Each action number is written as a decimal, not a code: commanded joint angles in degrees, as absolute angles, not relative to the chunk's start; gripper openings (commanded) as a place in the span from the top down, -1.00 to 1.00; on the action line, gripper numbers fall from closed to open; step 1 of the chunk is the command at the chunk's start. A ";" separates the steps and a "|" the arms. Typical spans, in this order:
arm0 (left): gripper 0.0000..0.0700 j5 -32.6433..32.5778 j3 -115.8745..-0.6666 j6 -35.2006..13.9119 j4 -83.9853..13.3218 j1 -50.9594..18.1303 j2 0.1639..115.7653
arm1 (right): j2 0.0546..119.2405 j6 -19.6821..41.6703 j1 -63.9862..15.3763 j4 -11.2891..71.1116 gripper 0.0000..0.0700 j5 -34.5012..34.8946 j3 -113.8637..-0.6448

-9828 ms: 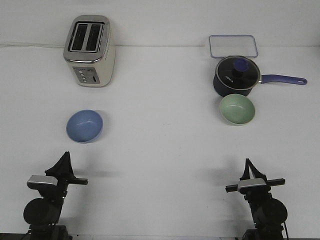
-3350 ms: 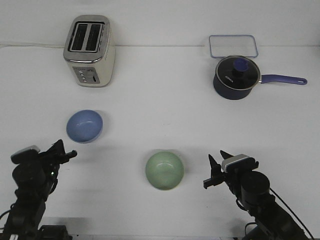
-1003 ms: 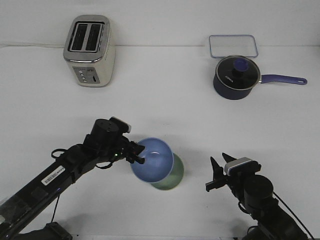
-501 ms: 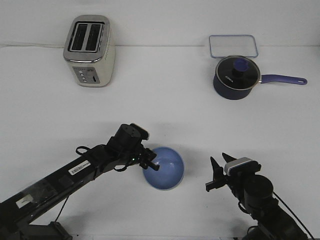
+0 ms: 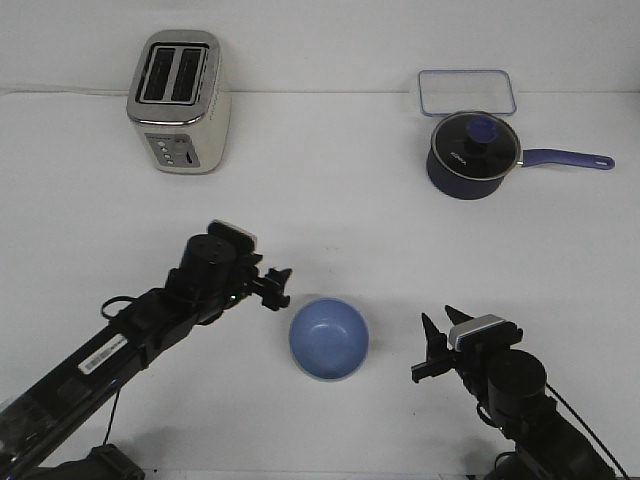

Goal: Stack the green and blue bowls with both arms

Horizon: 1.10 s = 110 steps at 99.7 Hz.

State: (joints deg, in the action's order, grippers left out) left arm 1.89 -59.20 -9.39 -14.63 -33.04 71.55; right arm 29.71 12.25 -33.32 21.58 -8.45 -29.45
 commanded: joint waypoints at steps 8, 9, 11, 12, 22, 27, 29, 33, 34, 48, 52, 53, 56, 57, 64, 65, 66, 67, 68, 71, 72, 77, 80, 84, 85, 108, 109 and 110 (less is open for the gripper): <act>0.10 -5.41 -60.58 -4.16 -15.16 -27.97 66.15 | 30.02 11.44 -33.71 21.02 0.19 -10.72 -29.56; 0.17 -5.76 -60.58 -3.84 -15.27 -27.51 65.69 | 30.00 11.35 -33.71 21.02 0.20 -10.85 -29.56; 0.32 -6.26 -60.58 -3.40 -15.38 -26.59 64.79 | 29.95 11.05 -33.71 20.99 0.20 -11.09 -29.56; 0.41 -6.42 -60.58 -3.25 -15.44 -26.13 64.31 | 29.93 10.90 -33.71 20.97 0.20 -11.20 -29.56; 0.96 -6.50 -60.49 -2.39 -17.58 -21.47 59.79 | 29.26 10.09 -33.71 20.16 0.49 -13.47 -29.56; 0.97 -6.85 -58.74 -2.39 -19.57 -17.54 55.44 | 26.98 10.24 -33.71 19.86 1.00 -14.59 -29.54; 0.97 -7.07 -57.95 -2.37 -19.66 -16.80 54.35 | 26.09 10.24 -33.74 19.94 1.00 -14.98 -29.54; 0.97 -7.53 -55.72 -2.26 -19.31 -15.44 51.70 | 24.01 10.22 -33.76 20.49 1.00 -15.40 -29.52; 0.97 -7.64 -55.05 -2.22 -19.09 -15.14 50.96 | 23.46 10.22 -33.76 20.67 1.00 -15.42 -29.50; 0.97 -7.77 -41.78 -0.69 -8.88 -12.12 37.98 | 13.26 8.45 -33.78 21.47 1.00 -17.02 -27.79; 0.97 -7.77 -37.41 -0.32 -4.71 -11.60 33.80 | 10.15 8.38 -33.78 20.12 1.00 -16.58 -26.96; 0.97 -7.77 -36.34 -0.27 -3.70 -11.46 32.75 | 9.41 8.29 -33.78 19.86 1.00 -16.49 -26.76; 0.97 -7.75 -32.69 -0.25 -0.32 -11.11 28.99 | 7.35 7.79 -33.78 19.31 1.00 -16.45 -26.33; 0.97 -7.75 -32.27 -0.27 0.05 -11.07 28.53 | 6.90 7.68 -33.78 19.29 1.00 -16.49 -26.26; 0.97 -7.77 -26.76 -0.80 4.01 -10.70 22.20 | 4.36 7.57 -33.78 19.35 1.00 -16.60 -26.15; 0.97 -7.77 -26.46 -0.82 4.19 -10.70 21.80 | 4.10 7.57 -33.78 19.35 1.00 -16.60 -26.15; 0.97 -7.77 -25.93 -0.86 4.43 -10.66 21.15 | 3.90 7.55 -33.78 19.35 1.00 -16.60 -26.15; 0.97 -7.77 -25.52 -0.91 4.58 -10.61 20.53 | 3.70 7.51 -33.78 19.40 1.00 -16.64 -26.15; 0.97 -7.77 -24.97 -0.95 4.62 -10.57 19.68 | 3.57 7.46 -33.76 19.46 1.00 -16.71 -26.15; 0.97 -7.77 -24.27 -1.08 4.38 -10.50 18.31 | 3.33 7.33 -33.78 19.57 1.00 -17.04 -26.15; 0.97 -7.77 -24.18 -1.08 4.29 -10.50 18.09 | 3.31 7.33 -33.78 19.59 1.00 -17.15 -26.15; 0.97 -7.77 -23.97 -1.10 3.57 -10.50 16.82 | 3.31 7.22 -33.78 19.77 1.00 -17.65 -26.17; 0.97 -7.77 -23.97 -1.08 3.53 -10.50 16.36 | 3.33 7.27 -33.78 19.97 1.00 -17.89 -26.15; 0.96 -7.77 -23.97 -1.08 3.53 -10.50 15.86 | 3.33 7.29 -33.78 20.18 1.00 -17.80 -26.17; 0.96 -7.75 -23.97 -1.06 3.53 -10.50 15.70 | 3.33 7.29 -33.78 20.21 1.00 -17.76 -26.15; 0.96 -7.75 -23.99 -1.08 3.51 -10.50 14.79 | 3.36 7.27 -33.78 19.57 1.00 -18.00 -26.17; 0.96 -7.75 -23.99 -1.08 3.51 -10.50 14.79 | 3.36 7.29 -33.78 19.59 1.00 -18.00 -26.17; 0.96 -7.75 -23.99 -1.08 3.51 -10.50 14.79 | 3.36 7.27 -33.78 19.57 1.00 -18.00 -26.17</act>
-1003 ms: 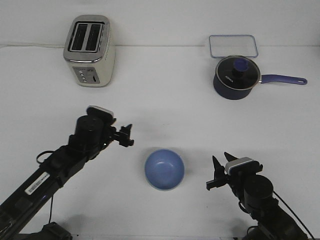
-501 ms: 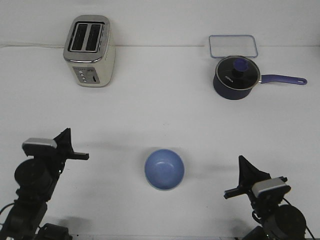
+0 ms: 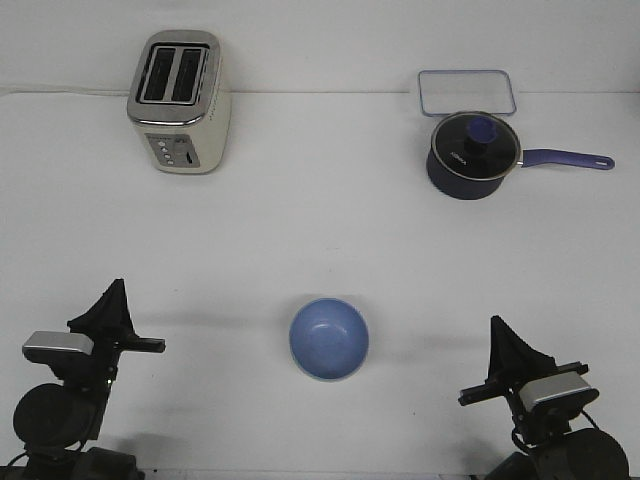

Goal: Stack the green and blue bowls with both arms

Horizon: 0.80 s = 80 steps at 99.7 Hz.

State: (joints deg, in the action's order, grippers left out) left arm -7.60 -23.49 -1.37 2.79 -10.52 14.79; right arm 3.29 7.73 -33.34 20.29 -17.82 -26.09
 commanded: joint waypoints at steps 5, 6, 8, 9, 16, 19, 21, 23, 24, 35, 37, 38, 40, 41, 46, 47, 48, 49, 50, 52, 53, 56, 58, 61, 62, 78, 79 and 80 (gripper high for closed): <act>0.96 -7.75 -23.99 -1.08 3.49 -10.50 14.79 | 3.36 7.29 -33.78 19.57 1.00 -18.00 -26.17; 0.96 -7.75 -23.99 -1.08 3.49 -10.50 14.79 | 3.36 7.27 -33.78 19.59 1.00 -18.00 -26.17; 0.96 -7.75 -23.99 -1.08 3.49 -10.50 14.79 | 3.36 7.27 -33.78 19.59 1.00 -18.02 -26.17; 0.96 -7.75 -23.99 -1.08 3.49 -10.50 14.79 | 3.36 7.29 -33.78 19.59 1.00 -18.00 -26.17; 0.96 -7.75 -23.99 -1.08 3.49 -10.50 14.79 | 3.36 7.27 -33.78 19.57 1.00 -18.00 -26.17; 0.96 -7.75 -23.99 -1.08 3.49 -10.50 14.79 | 3.36 7.27 -33.78 19.57 1.00 -18.00 -26.17; 0.96 -7.75 -23.99 -1.08 3.49 -10.50 14.79 | 3.36 7.27 -33.78 19.57 1.00 -18.00 -26.17; 0.96 -7.75 -23.99 -1.08 3.49 -10.50 14.79 | 3.36 7.27 -33.78 19.57 1.00 -18.00 -26.17; 0.96 -7.75 -23.99 -1.08 3.49 -10.50 14.79 | 3.36 7.27 -33.78 19.57 1.00 -18.00 -26.17; 0.96 -7.75 -23.99 -1.08 3.49 -10.50 14.79 | 3.36 7.27 -33.78 19.57 1.00 -18.00 -26.17; 0.96 -7.75 -23.99 -1.08 3.49 -10.50 14.79 | 3.36 7.29 -33.78 19.57 1.00 -18.00 -26.17; 0.96 -7.75 -23.99 -1.08 3.49 -10.50 14.79 | 3.36 7.27 -33.78 19.57 1.00 -18.00 -26.17; 0.96 -7.75 -23.99 -1.08 3.49 -10.50 14.79 | 3.36 7.27 -33.78 19.59 1.00 -18.00 -26.17; 0.96 -7.75 -23.99 -1.08 3.49 -10.50 14.79 | 3.36 7.27 -33.78 19.57 1.00 -18.00 -26.17; 0.96 -7.75 -23.99 -0.71 3.16 -10.50 14.66 | 3.36 7.29 -33.78 19.57 1.00 -18.00 -26.17; 0.96 -7.75 -23.99 -0.40 3.07 -10.50 14.55 | 3.36 7.27 -33.78 19.57 1.00 -18.00 -26.17; 0.96 -7.75 -23.99 -0.01 2.96 -10.48 14.39 | 3.36 7.27 -33.78 19.57 1.00 -18.02 -26.17; 0.96 -7.75 -23.97 0.21 2.90 -10.46 14.31 | 3.36 7.27 -33.78 19.57 1.00 -18.00 -26.17; 0.96 -7.75 -23.97 0.30 2.94 -10.44 14.28 | 3.36 7.27 -33.78 19.59 1.00 -18.00 -26.17; 0.96 -7.66 -23.84 0.86 3.09 -10.37 14.13 | 3.36 7.27 -33.78 19.57 1.00 -18.00 -26.17; 0.96 -7.66 -23.75 1.15 3.09 -10.24 14.04 | 3.36 7.29 -33.78 19.57 1.00 -18.00 -26.17; 0.96 -7.62 -23.51 1.17 3.01 -9.91 13.87 | 3.36 7.27 -33.78 19.57 1.00 -18.00 -26.17; 0.96 -7.38 -23.14 1.08 2.98 -9.56 13.67 | 3.36 7.27 -33.78 19.57 1.00 -18.00 -26.17; 0.96 -6.48 -22.35 1.08 3.11 -8.93 13.17 | 3.36 7.29 -33.78 19.59 1.00 -18.00 -26.17; 0.96 -6.02 -22.02 1.13 3.18 -8.69 12.95 | 3.36 7.29 -33.78 19.57 1.00 -18.00 -26.17; 0.96 1.21 -13.21 1.43 6.57 -4.78 8.21 | 3.36 7.27 -33.78 19.57 1.00 -18.00 -26.17; 0.96 1.30 -12.88 1.34 6.74 -4.71 8.03 | 3.36 7.27 -33.78 19.57 1.00 -18.00 -26.17; 0.96 1.41 -12.32 1.15 7.07 -4.60 7.70 | 3.36 7.29 -33.78 19.57 1.00 -18.00 -26.17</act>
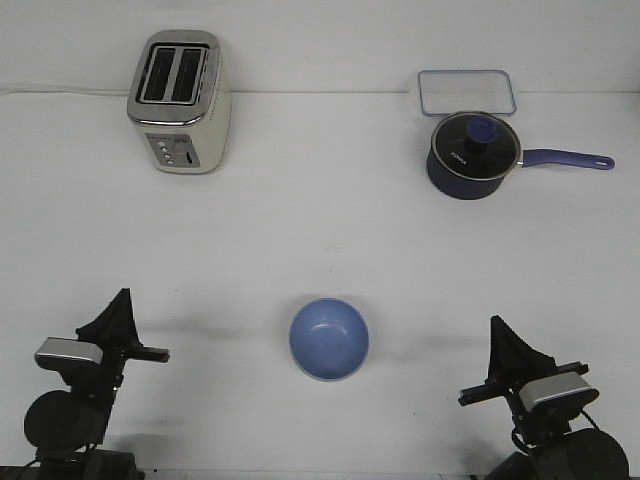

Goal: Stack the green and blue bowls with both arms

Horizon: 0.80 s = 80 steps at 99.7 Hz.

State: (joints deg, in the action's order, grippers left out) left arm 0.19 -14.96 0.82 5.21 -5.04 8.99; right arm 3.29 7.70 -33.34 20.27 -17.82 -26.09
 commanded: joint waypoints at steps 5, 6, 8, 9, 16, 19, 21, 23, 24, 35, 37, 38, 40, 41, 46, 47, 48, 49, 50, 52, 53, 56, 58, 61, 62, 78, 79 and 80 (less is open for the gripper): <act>0.96 1.45 -9.61 0.12 8.01 -4.12 6.02 | 3.36 7.27 -33.78 19.57 1.00 -18.00 -26.17; 0.96 1.45 -8.88 -0.12 8.16 -4.03 5.52 | 3.36 7.27 -33.78 19.57 1.00 -18.00 -26.17; 0.96 1.45 -8.19 -0.43 8.29 -3.97 5.06 | 3.36 7.27 -33.78 19.57 1.00 -18.00 -26.17; 0.96 1.45 -7.73 -0.62 8.43 -3.92 4.75 | 3.36 7.27 -33.78 19.59 1.00 -18.00 -26.17; 0.96 1.45 -4.75 -1.19 9.17 -3.51 2.70 | 3.36 7.27 -33.78 19.57 1.00 -18.00 -26.17; 0.96 1.45 -3.79 -1.26 9.17 -3.33 1.87 | 3.36 7.27 -33.78 19.57 1.00 -18.00 -26.17; 0.96 1.45 -3.25 -1.43 9.13 -3.22 1.39 | 3.36 7.27 -33.78 19.57 1.00 -18.00 -26.17; 0.96 1.45 -2.70 -1.69 9.08 -3.14 0.93 | 3.36 7.27 -33.78 19.57 1.00 -18.00 -26.17; 0.96 1.45 -2.48 -1.80 9.06 -3.07 0.73 | 3.36 7.27 -33.78 19.57 1.00 -18.00 -26.17; 0.96 1.48 -0.75 -1.98 9.28 -2.85 0.19 | 3.36 7.27 -33.78 19.57 1.00 -18.00 -26.17; 0.96 1.48 -0.75 -2.00 9.02 -2.85 0.19 | 3.36 7.29 -33.78 19.59 1.00 -18.00 -26.17; 0.96 1.48 -0.75 -1.98 8.86 -2.85 0.19 | 3.36 7.27 -33.78 19.59 1.00 -18.00 -26.17; 0.96 1.48 -0.75 -1.98 8.75 -2.85 0.19 | 3.36 7.27 -33.78 19.57 1.00 -18.00 -26.17; 0.96 1.48 -0.75 -1.96 8.73 -2.85 0.19 | 3.36 7.27 -33.78 19.57 1.00 -18.00 -26.17; 0.96 1.37 -0.75 -1.72 9.10 -2.85 0.19 | 3.36 7.27 -33.78 19.57 1.00 -18.02 -26.17; 0.96 1.39 -0.75 -1.65 9.15 -2.85 0.19 | 3.36 7.27 -33.78 19.59 1.00 -18.00 -26.17; 0.96 1.39 -0.75 -1.58 9.19 -2.85 0.19 | 3.36 7.27 -33.78 19.57 1.00 -18.00 -26.17; 0.96 1.37 -0.75 -1.50 9.26 -2.85 0.19 | 3.36 7.27 -33.78 19.59 1.00 -18.00 -26.17; 0.96 1.39 -0.75 -1.48 9.30 -2.85 0.19 | 3.36 7.27 -33.78 19.59 1.00 -18.00 -26.17; 0.96 1.39 -0.75 -1.54 9.34 -2.85 0.19 | 3.36 7.27 -33.78 19.57 1.00 -18.00 -26.17; 0.96 1.39 -0.75 -1.54 9.34 -2.85 0.19 | 3.36 7.27 -33.78 19.57 1.00 -18.00 -26.17; 0.96 1.39 -0.78 -1.58 9.26 -2.90 0.19 | 3.36 7.27 -33.78 19.57 1.00 -18.00 -26.17; 0.96 1.39 -0.78 -1.58 9.17 -2.90 0.19 | 3.36 7.27 -33.78 19.57 1.00 -18.00 -26.17; 0.96 1.39 -0.78 -1.58 9.06 -2.90 0.19 | 3.36 7.27 -33.78 19.57 1.00 -18.00 -26.17; 0.96 1.39 -0.78 -1.58 9.06 -2.90 0.19 | 3.36 7.29 -33.78 19.57 1.00 -18.00 -26.17; 0.96 1.39 -0.80 -1.58 9.08 -2.90 0.19 | 3.36 7.27 -33.78 19.57 1.00 -18.00 -26.17; 0.96 1.39 -0.80 -1.58 9.08 -2.90 0.19 | 3.36 7.27 -33.78 19.57 1.00 -18.00 -26.17; 0.96 1.39 -0.80 -1.58 9.06 -2.90 0.19 | 3.36 7.27 -33.78 19.57 1.00 -18.00 -26.17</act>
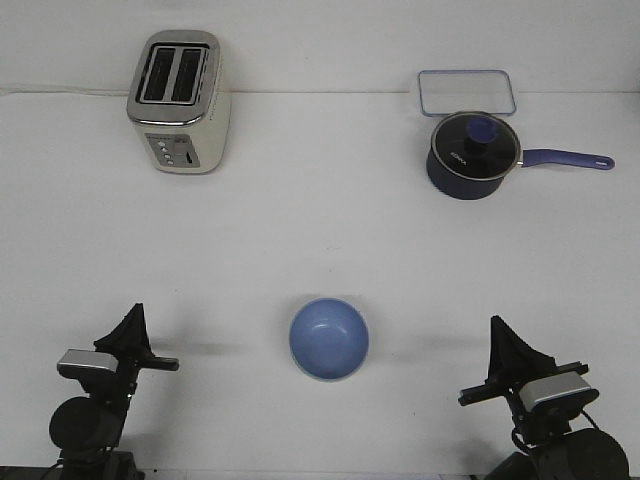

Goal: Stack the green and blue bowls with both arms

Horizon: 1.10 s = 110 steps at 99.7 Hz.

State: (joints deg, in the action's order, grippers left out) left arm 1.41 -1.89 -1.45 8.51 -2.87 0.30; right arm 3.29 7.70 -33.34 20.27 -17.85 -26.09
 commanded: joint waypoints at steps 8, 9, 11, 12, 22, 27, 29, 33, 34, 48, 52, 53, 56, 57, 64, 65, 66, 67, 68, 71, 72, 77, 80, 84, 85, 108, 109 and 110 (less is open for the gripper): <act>0.96 1.39 -0.80 -1.58 9.08 -2.90 0.19 | 3.36 7.27 -33.78 19.57 1.00 -18.00 -26.17; 0.96 1.39 -0.80 -1.56 9.10 -2.90 0.19 | 3.36 7.27 -33.78 19.57 1.00 -18.02 -26.17; 0.96 1.39 -0.80 -1.58 9.08 -2.90 0.19 | 3.36 7.27 -33.78 19.57 1.00 -18.00 -26.17; 0.96 1.39 -0.80 -1.58 9.08 -2.90 0.19 | 3.36 7.27 -33.78 19.57 1.00 -18.00 -26.17; 0.96 1.39 -0.80 -1.58 9.08 -2.90 0.19 | 3.36 7.27 -33.78 19.57 1.00 -18.00 -26.17; 0.96 1.39 -0.80 -1.58 9.08 -2.90 0.19 | 3.36 7.27 -33.78 19.57 1.00 -18.00 -26.17; 0.96 1.39 -0.80 -1.58 9.08 -2.90 0.19 | 3.36 7.27 -33.78 19.57 1.00 -18.00 -26.17; 0.96 1.39 -0.80 -1.58 9.08 -2.90 0.19 | 3.36 7.27 -33.78 19.57 1.00 -18.00 -26.17; 0.96 1.39 -0.80 -1.58 9.08 -2.90 0.19 | 3.36 7.29 -33.78 19.57 1.00 -18.00 -26.17; 0.96 1.39 -0.80 -1.58 9.08 -2.90 0.19 | 3.36 6.57 -33.74 19.29 1.00 -19.44 -26.17; 0.96 1.39 -0.80 -1.58 9.08 -2.90 0.19 | 3.36 6.57 -33.74 19.29 1.00 -20.18 -26.17; 0.96 1.39 -0.80 -1.58 9.08 -2.90 0.19 | 3.36 6.55 -33.74 19.33 1.00 -20.32 -26.17; 0.96 1.39 -0.80 -1.58 9.08 -2.90 0.19 | 3.36 6.46 -33.74 19.44 1.00 -20.62 -26.17; 0.96 1.39 -0.80 -1.58 9.08 -2.90 0.19 | 3.36 6.31 -33.74 19.44 1.00 -20.64 -26.17; 0.96 1.39 -0.80 -1.58 9.08 -2.90 0.19 | 3.33 3.55 -33.36 19.57 1.00 -20.64 -26.17; 0.96 1.39 -0.80 -1.58 9.08 -2.90 0.19 | 3.33 3.22 -33.21 19.59 1.00 -20.73 -26.15; 0.96 1.39 -0.80 -1.58 9.08 -2.90 0.19 | 3.33 2.87 -33.01 19.57 1.00 -20.88 -26.13; 0.96 1.39 -0.80 -1.58 9.08 -2.90 0.19 | 3.33 2.44 -32.75 19.53 1.00 -21.02 -26.06; 0.96 1.39 -0.80 -1.58 9.08 -2.90 0.19 | 3.31 1.98 -32.45 19.46 1.00 -21.08 -26.00; 0.96 1.39 -0.80 -1.58 9.08 -2.90 0.19 | 3.31 0.30 -31.24 19.22 1.00 -21.04 -25.63; 0.96 1.39 -0.80 -1.58 9.08 -2.90 0.19 | 3.31 -0.34 -30.72 19.18 1.00 -21.04 -25.47; 0.96 1.39 -0.80 -1.58 9.08 -2.90 0.19 | 3.31 -2.87 -27.83 18.59 1.00 -20.38 -24.49; 0.96 1.39 -0.80 -1.56 9.08 -2.90 0.19 | 3.31 -4.16 -25.69 17.63 1.00 -19.22 -23.46; 0.96 1.39 -0.80 -1.58 9.08 -2.90 0.19 | 3.31 -5.87 -22.57 16.10 1.00 -16.93 -21.93; 0.96 1.39 -0.80 -1.58 9.08 -2.90 0.19 | 3.31 -6.28 -21.78 15.79 1.00 -16.21 -21.56; 0.96 1.39 -0.80 -1.58 9.10 -2.90 0.19 | 1.28 -13.74 -6.26 10.22 1.00 -0.91 -11.35; 0.96 1.39 -0.80 -1.56 9.10 -2.90 0.19 | 1.10 -13.87 -5.89 10.00 1.00 -0.75 -10.87; 0.96 1.39 -0.80 -1.58 9.08 -2.90 0.19 | 0.97 -14.02 -5.58 9.85 1.00 -0.69 -10.44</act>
State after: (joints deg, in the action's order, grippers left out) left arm 1.43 -1.89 -1.45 8.51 -2.87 0.30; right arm 1.80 -10.70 -7.07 11.55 -2.11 -12.23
